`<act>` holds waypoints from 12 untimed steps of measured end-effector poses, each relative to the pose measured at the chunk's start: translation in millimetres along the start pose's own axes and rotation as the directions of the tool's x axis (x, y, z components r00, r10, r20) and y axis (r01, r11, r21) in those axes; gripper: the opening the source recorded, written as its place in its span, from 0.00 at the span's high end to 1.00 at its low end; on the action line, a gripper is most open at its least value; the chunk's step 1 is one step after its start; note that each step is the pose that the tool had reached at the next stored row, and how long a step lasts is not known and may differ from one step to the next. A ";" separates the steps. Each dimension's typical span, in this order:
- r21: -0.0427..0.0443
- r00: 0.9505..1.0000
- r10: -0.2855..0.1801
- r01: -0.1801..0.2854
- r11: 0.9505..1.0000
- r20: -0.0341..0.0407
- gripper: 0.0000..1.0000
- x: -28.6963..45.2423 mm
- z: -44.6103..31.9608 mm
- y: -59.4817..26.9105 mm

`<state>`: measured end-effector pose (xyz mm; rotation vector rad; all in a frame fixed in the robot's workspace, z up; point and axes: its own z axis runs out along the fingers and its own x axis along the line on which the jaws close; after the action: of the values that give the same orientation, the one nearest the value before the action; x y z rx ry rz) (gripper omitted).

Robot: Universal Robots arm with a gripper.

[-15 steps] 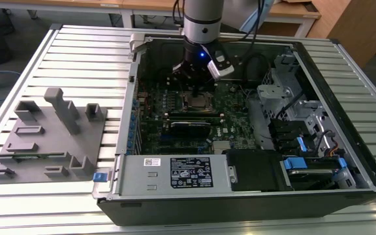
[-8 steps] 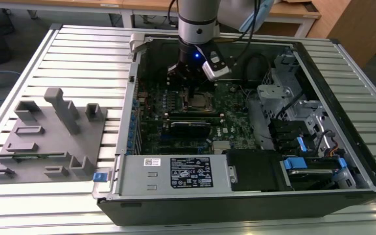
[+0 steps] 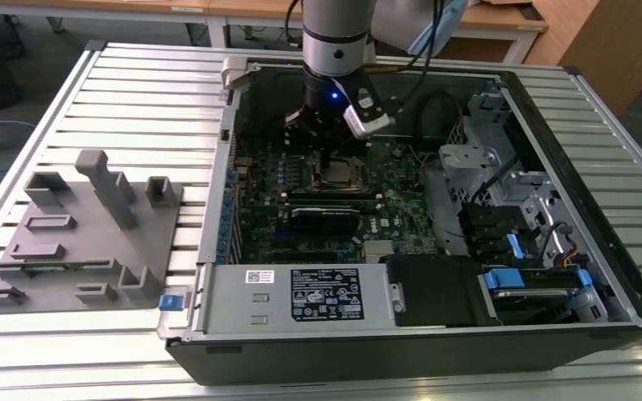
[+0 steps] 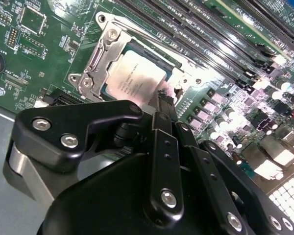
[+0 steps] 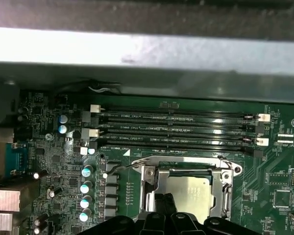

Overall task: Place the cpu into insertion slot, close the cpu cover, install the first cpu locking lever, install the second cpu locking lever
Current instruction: 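Close the cpu cover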

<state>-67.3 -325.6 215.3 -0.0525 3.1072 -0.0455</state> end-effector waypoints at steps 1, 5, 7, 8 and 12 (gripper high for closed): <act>0.000 1.000 0.000 0.000 1.000 0.000 0.89 0.2 0.7 0.1; 0.001 1.000 0.000 0.000 1.000 0.000 0.89 0.5 4.6 0.1; 0.001 1.000 0.000 0.000 1.000 0.000 0.89 1.0 5.3 0.2; 0.002 1.000 0.000 0.000 1.000 0.000 0.89 2.0 5.5 0.2; 0.007 1.000 0.000 0.000 1.000 0.000 0.89 4.5 7.4 0.4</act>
<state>-71.6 -325.6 207.8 -0.0527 3.1070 -0.0559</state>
